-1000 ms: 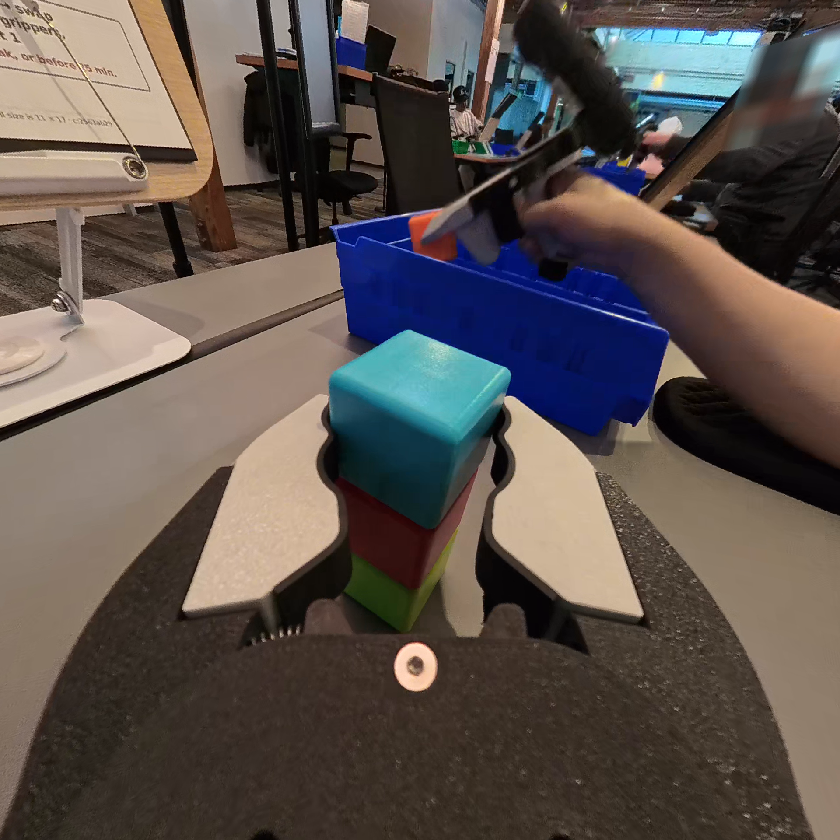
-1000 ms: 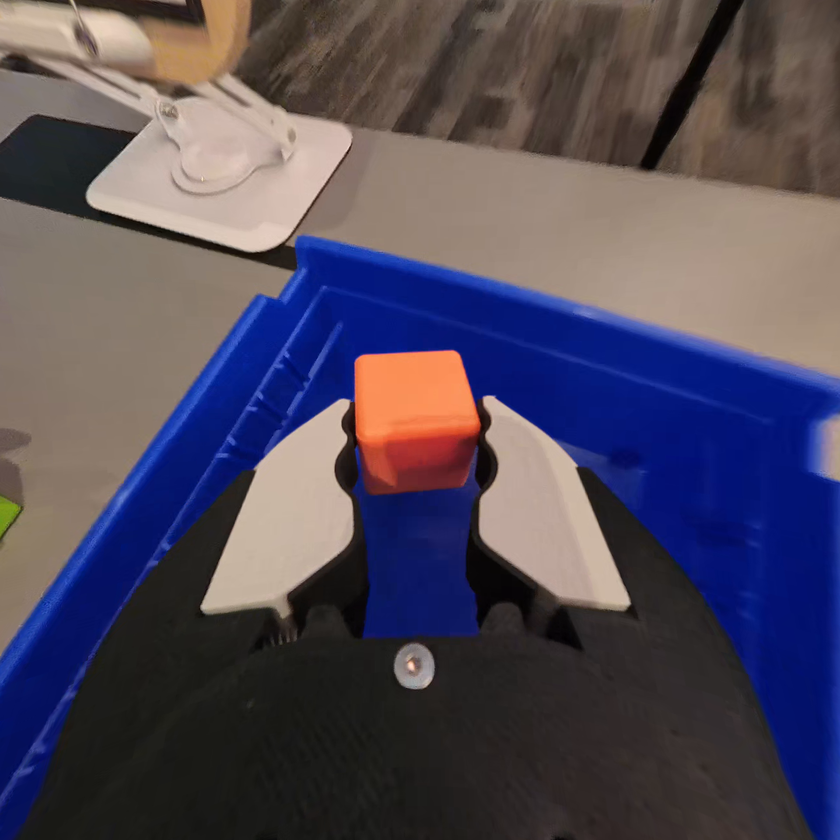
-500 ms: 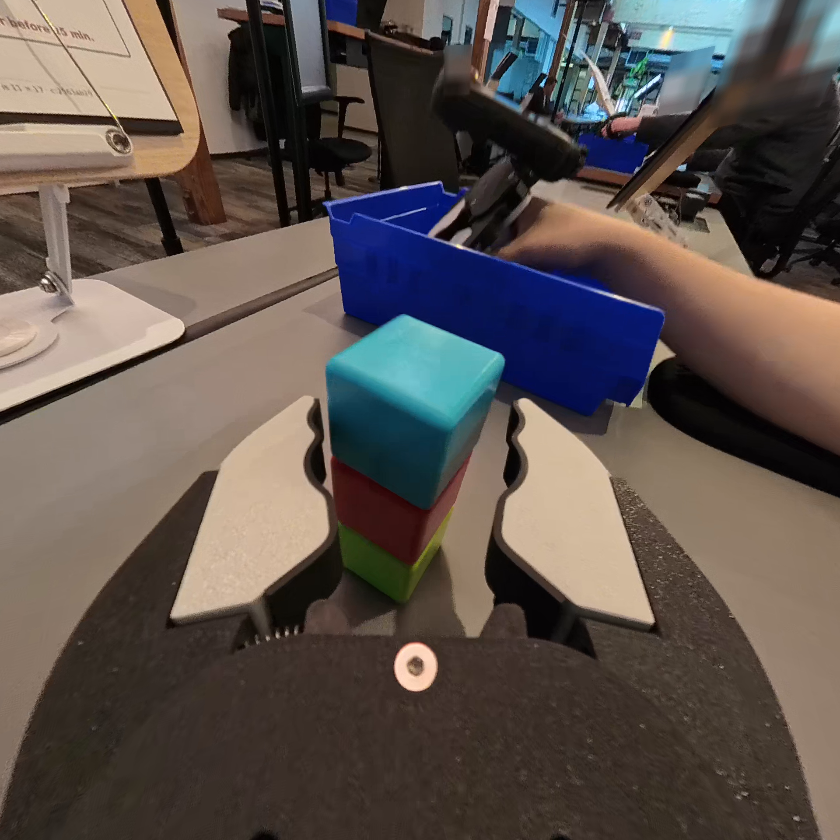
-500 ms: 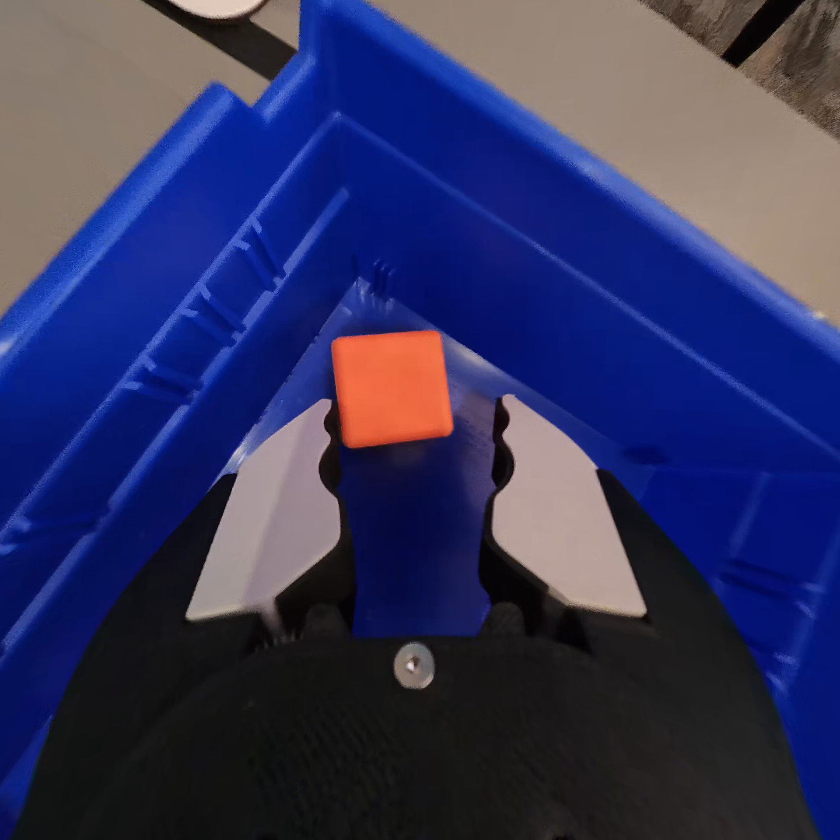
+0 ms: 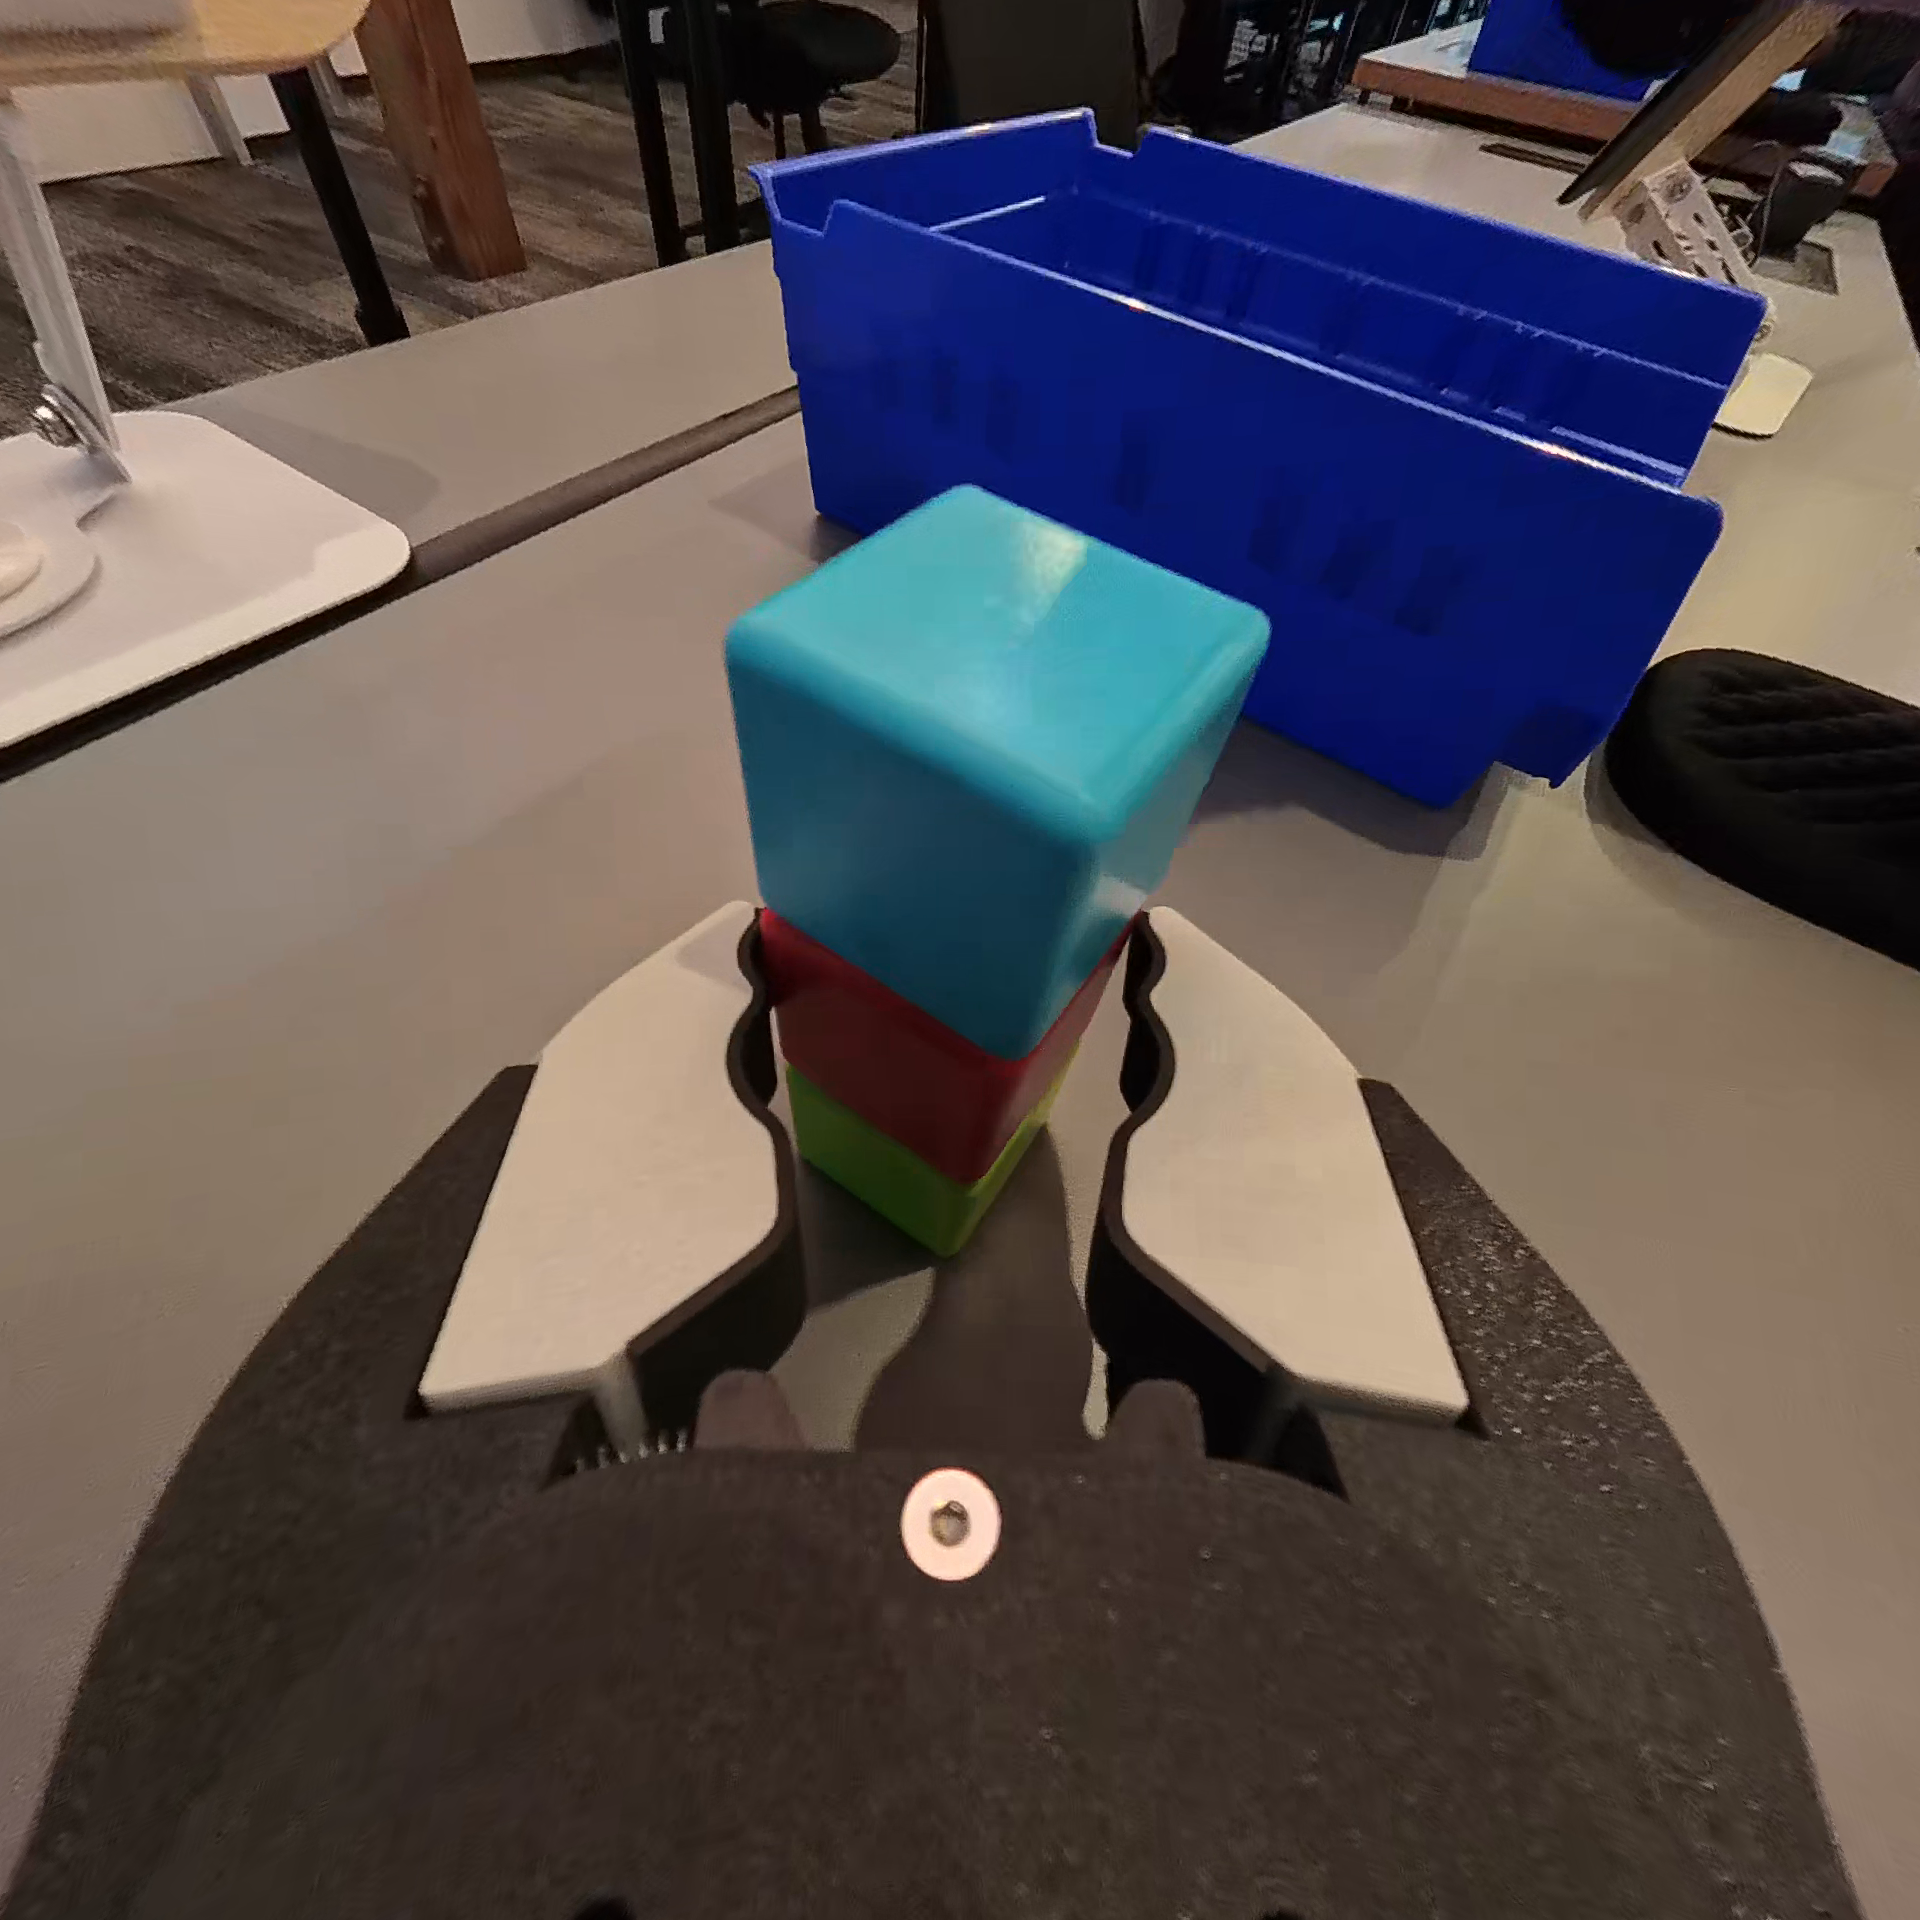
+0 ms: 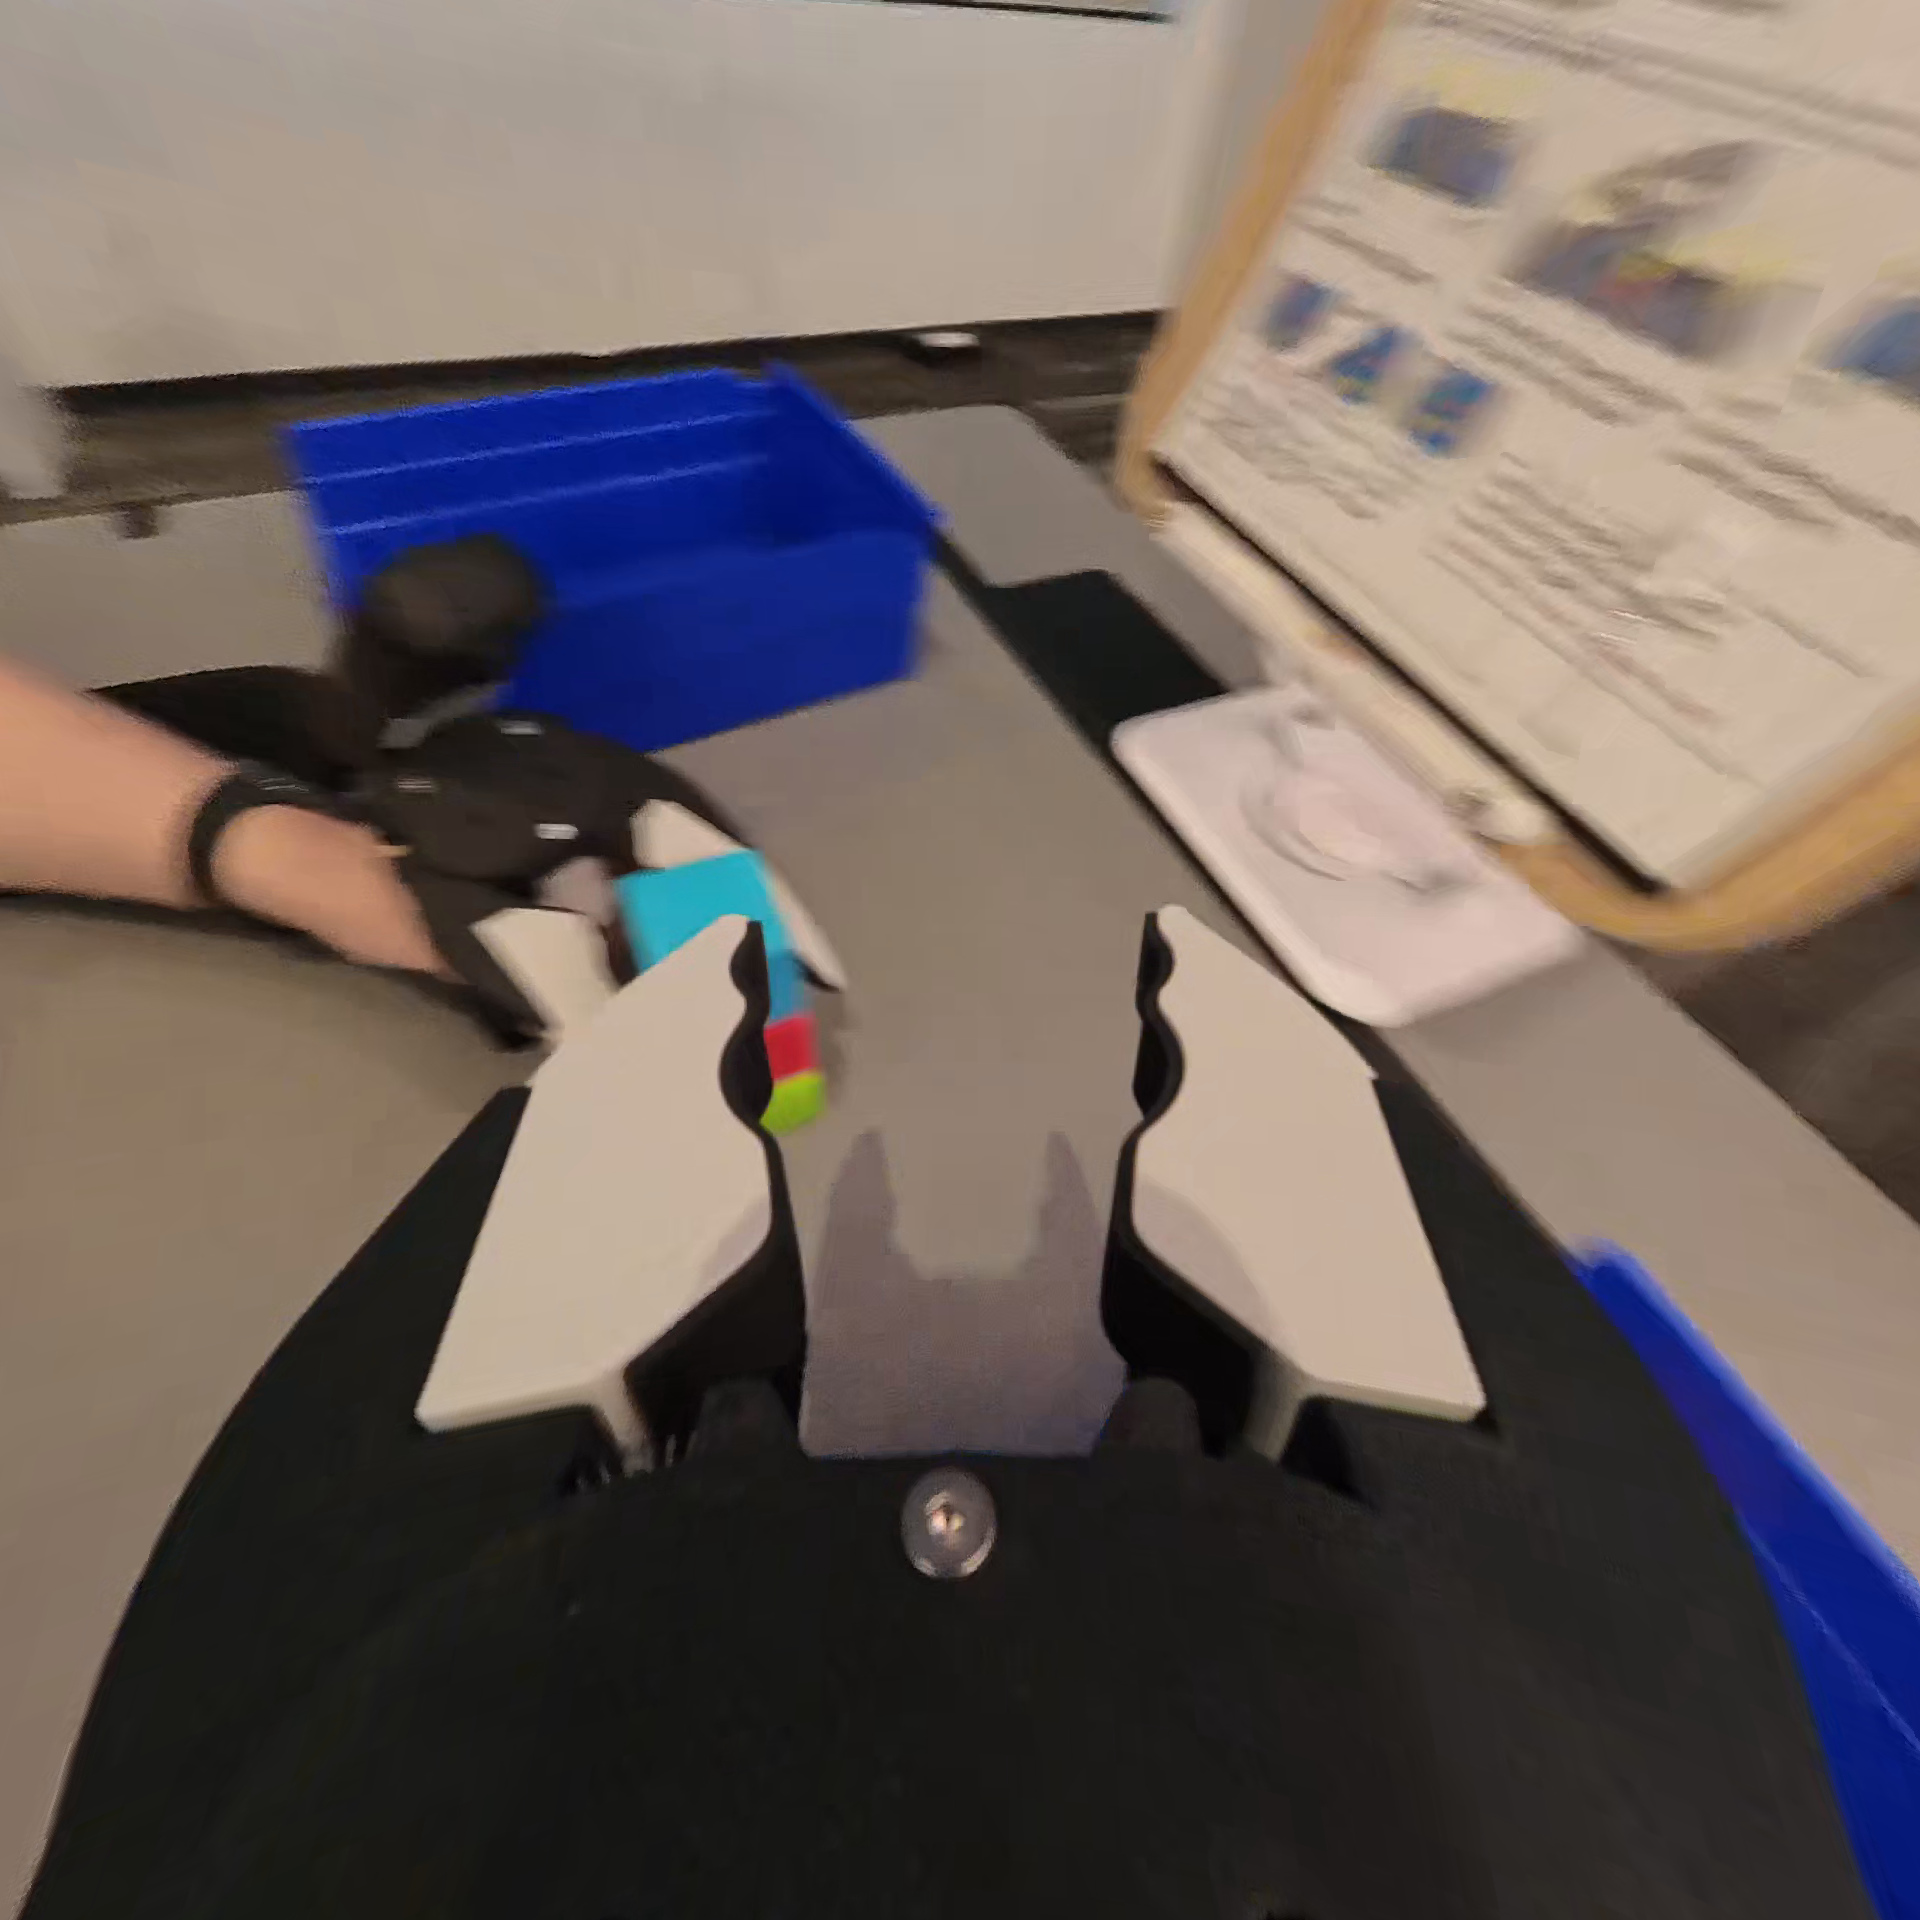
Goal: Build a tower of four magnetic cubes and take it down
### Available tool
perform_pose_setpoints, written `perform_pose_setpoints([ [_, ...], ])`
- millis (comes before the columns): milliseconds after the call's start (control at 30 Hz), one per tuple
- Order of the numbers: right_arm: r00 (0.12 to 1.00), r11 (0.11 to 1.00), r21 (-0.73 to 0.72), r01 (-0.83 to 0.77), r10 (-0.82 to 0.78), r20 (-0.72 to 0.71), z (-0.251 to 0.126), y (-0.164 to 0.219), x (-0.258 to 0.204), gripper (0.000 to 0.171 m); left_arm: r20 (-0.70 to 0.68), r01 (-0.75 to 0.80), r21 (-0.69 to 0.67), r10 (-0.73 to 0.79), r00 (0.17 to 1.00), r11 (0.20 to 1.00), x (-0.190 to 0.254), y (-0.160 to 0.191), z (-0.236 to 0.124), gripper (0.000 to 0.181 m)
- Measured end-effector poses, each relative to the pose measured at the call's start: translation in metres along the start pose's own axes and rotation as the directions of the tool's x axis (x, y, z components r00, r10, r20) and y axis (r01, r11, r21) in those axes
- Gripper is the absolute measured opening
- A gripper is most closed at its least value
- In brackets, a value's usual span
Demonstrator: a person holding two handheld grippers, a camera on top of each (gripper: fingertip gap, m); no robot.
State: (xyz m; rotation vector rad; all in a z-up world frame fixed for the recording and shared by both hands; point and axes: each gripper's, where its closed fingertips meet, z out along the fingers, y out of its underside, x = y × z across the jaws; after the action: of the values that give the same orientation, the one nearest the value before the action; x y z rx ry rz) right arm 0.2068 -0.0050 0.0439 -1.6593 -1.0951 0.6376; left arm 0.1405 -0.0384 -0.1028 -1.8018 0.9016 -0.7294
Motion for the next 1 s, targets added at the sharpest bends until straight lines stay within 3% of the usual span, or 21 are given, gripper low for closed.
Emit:
perform_pose_setpoints([
  [67, 0.989, 0.999, -0.014, 0.04, -0.038, 0.146, 0.027, 0.0, -0.04, 0.075, -0.003, -0.016, -0.004, 0.016, 1.0, 1.0, 0.0, 0.0, 0.0, 0.064],
  [233, 0.97, 0.971, -0.155, 0.181, -0.151, 0.188, 0.078, 0.035, -0.072, 0.075, -0.005, -0.02, -0.005, 0.02, 1.0, 1.0, 0.0, 0.0, 0.001, 0.064],
  [367, 0.963, 0.966, -0.203, 0.161, -0.109, 0.246, 0.095, 0.051, -0.086, 0.05, -0.007, -0.024, -0.006, 0.024, 1.0, 1.0, 0.001, 0.001, 0.001, 0.064],
  [433, 0.96, 0.966, -0.205, 0.157, -0.101, 0.259, 0.097, 0.053, -0.089, 0.05, -0.006, -0.027, -0.007, 0.027, 1.0, 1.0, 0.001, 0.001, 0.001, 0.064],
  [667, 0.969, 0.966, -0.239, 0.095, -0.035, 0.243, 0.095, 0.053, -0.085, 0.049, -0.014, -0.028, -0.011, 0.028, 1.0, 1.0, 0.001, 0.0, 0.003, 0.063],
  [833, 0.93, 0.984, -0.115, -0.137, 0.168, 0.328, 0.077, 0.019, -0.081, 0.049, -0.004, -0.049, -0.018, 0.048, 0.999, 0.999, 0.002, 0.001, 0.003, 0.063],
  [1000, 0.981, 0.997, -0.026, 0.068, -0.062, 0.185, 0.003, 0.003, -0.033, 0.05, -0.012, -0.056, -0.02, 0.056, 0.998, 0.998, 0.002, 0.001, 0.003, 0.062],
])
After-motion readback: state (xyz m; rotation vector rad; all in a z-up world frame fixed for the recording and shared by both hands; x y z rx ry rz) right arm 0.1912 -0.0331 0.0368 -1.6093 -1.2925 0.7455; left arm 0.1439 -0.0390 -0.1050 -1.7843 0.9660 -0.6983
